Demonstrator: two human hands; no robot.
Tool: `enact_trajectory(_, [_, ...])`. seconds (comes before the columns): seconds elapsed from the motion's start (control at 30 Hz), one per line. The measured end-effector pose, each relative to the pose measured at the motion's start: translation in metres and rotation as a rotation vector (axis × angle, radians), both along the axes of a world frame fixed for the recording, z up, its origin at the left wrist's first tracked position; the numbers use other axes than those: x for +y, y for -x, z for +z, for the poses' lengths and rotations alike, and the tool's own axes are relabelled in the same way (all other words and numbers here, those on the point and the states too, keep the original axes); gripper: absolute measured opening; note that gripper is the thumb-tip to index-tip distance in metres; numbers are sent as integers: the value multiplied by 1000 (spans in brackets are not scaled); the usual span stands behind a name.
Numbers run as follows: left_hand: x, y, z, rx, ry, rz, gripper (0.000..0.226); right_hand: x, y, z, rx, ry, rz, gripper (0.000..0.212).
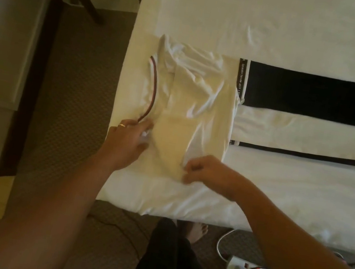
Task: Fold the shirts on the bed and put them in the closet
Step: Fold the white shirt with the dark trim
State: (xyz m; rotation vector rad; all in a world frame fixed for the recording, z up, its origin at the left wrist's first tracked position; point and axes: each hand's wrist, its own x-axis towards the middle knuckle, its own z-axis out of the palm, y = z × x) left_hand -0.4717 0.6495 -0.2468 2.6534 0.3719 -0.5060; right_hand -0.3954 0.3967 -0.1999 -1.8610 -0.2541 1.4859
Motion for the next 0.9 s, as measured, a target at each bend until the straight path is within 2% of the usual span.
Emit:
enact_trajectory(0.07, [-2,0,-2,6,0,36,58,-8,13,0,14,50,299,17])
enact_trajectory(0.13, [-6,3,-5,18,4,65,56,-7,17,-1,43,107,358,21])
enact_trajectory(0.23, [-9,5,-6,20,0,77,56,8,10,2,107,117,130,38])
enact_trajectory(0.33, [-10,5,-4,37,-7,56,55,22,9,-4,-67,74,-180,51])
enact_trajectory(0.43, [-11,5,-5,47,-19,57,55,22,20,-9,-156,52,-177,26])
enact_trajectory(0.47, [-12,5,-5,48,-20,65,56,20,24,-8,-129,38,-102,21])
enact_trajectory(0.53, [-13,4,-5,43,-16,89,56,13,30,-7,-71,45,227,16])
enact_trajectory(0.6, [-13,3,-6,46,-12,97,55,13,33,-1,-20,93,589,18])
enact_trajectory(0.63, [-13,3,-6,50,-10,95,55,15,32,2,-19,116,689,22])
enact_trajectory(0.67, [-13,4,-6,52,-6,93,55,19,29,5,-19,147,675,29])
enact_trajectory(0.73, [-14,4,-7,51,7,102,55,28,23,7,-82,188,456,47])
enact_trajectory(0.87, [-14,3,-7,57,4,108,55,45,17,-5,-559,194,171,54])
enact_trajectory(0.9, [-15,4,-7,54,8,116,55,49,16,-7,-614,214,118,54])
